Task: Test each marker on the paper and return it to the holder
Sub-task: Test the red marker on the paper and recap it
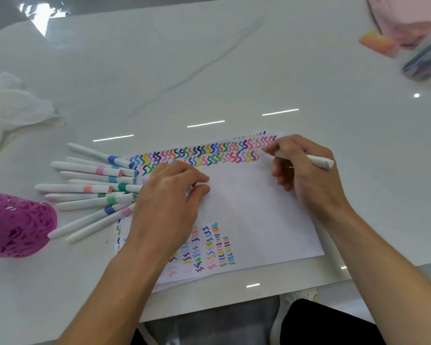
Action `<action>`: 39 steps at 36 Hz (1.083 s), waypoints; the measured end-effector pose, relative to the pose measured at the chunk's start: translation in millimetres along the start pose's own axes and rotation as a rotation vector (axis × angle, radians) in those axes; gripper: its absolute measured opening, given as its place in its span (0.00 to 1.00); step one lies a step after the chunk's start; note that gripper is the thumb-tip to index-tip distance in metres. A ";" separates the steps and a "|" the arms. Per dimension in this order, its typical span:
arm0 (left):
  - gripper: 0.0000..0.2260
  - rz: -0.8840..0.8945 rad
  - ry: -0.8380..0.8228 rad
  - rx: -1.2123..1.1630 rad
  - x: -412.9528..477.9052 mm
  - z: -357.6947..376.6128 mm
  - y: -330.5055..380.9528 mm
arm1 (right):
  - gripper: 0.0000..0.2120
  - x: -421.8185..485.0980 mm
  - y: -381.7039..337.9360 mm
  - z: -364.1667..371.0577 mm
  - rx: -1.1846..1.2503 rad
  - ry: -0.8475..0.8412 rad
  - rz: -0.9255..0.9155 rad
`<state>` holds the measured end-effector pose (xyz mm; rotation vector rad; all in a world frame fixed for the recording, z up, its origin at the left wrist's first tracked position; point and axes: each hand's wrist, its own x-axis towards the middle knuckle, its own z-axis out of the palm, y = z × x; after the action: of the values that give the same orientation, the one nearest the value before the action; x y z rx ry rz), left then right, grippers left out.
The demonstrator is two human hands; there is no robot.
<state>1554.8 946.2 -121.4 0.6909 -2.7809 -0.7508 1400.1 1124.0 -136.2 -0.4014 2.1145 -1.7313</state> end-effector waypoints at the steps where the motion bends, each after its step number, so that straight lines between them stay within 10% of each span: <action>1: 0.06 0.004 -0.005 0.005 -0.1 0.5 -0.6 | 0.09 1.3 1.7 1.1 0.016 0.005 0.001; 39: 0.07 -0.102 -0.053 0.003 0.6 3.7 2.9 | 0.09 2.5 8.1 8.1 -0.109 0.170 0.007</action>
<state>1552.1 949.7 -123.0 0.8306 -2.8125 -0.7956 1401.8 1117.5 -145.8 -0.2851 2.3338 -1.7047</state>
